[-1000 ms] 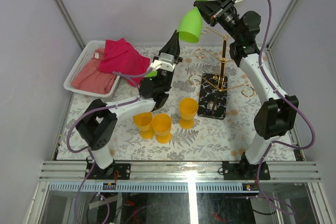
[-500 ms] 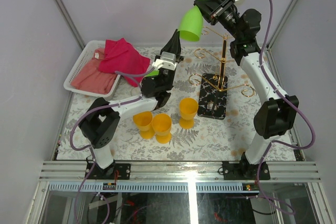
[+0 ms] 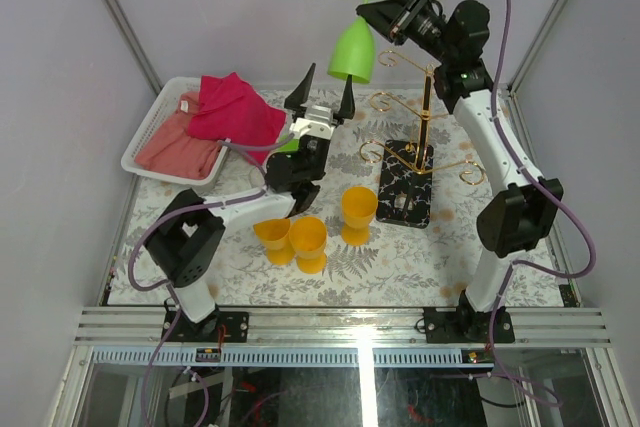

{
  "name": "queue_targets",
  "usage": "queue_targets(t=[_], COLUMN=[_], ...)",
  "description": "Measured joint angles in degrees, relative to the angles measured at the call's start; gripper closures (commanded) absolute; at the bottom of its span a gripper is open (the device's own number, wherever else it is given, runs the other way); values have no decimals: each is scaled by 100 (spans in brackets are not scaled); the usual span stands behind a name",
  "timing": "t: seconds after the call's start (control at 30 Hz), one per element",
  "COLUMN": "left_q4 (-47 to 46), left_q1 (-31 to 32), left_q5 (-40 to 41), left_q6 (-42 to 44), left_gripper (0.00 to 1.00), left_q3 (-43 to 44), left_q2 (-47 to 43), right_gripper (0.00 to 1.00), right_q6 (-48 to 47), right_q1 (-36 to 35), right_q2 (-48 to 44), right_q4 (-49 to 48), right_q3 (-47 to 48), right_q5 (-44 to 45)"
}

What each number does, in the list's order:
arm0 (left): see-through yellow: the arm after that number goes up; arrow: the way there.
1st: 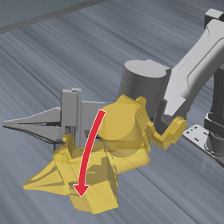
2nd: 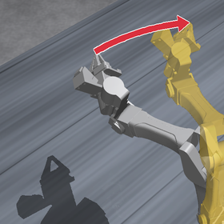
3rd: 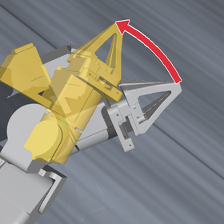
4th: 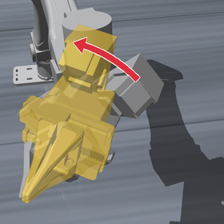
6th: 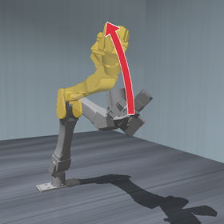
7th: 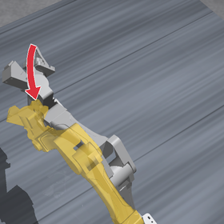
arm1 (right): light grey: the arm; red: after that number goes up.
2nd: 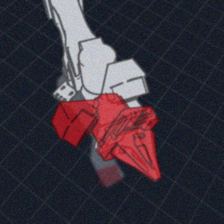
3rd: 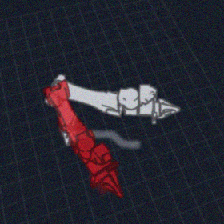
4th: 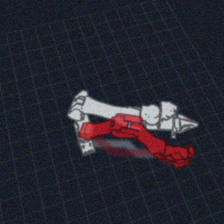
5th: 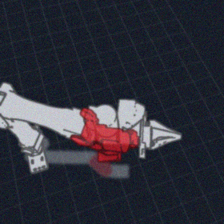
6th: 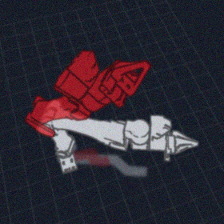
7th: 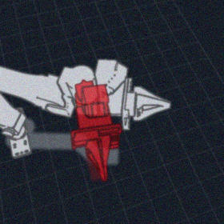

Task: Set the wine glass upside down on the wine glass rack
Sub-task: Turn the wine glass upside down at the wine rack.

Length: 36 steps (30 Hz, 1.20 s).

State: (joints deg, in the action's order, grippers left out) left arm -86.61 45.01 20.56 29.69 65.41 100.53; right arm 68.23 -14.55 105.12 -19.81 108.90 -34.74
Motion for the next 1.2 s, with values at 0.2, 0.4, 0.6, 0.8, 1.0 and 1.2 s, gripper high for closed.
queue_targets(t=[0.2,0.4,0.6,0.8,1.0,1.2], left_q4=[9,195,870,1139,1325,1917], left_q1=[0,0,-17,-157,-396,-605], left_q5=[275,522,605,605,673,695], left_q6=[22,111,249,264,275,186], left_gripper=[28,23,21,20,20,17], left_q3=[-682,-1045,-981,-876,-654,-319], left_q2=[-409,-846,-1257,-1355,-1384,-1440], right_gripper=[100,100,100,100,100,100], right_q6=[-518,-1390,-3097,-4627,-5939,-6640], right_q1=[199,603,1246,1974,2096,2575], right_q2=[273,339,-269,-1805,-2966,-3401], right_q4=[404,1075,2188,2629,2597,2507], right_q3=[721,1086,592,-785,-1670,-2684], right_q5=[-39,2,551,1720,2675,3088])
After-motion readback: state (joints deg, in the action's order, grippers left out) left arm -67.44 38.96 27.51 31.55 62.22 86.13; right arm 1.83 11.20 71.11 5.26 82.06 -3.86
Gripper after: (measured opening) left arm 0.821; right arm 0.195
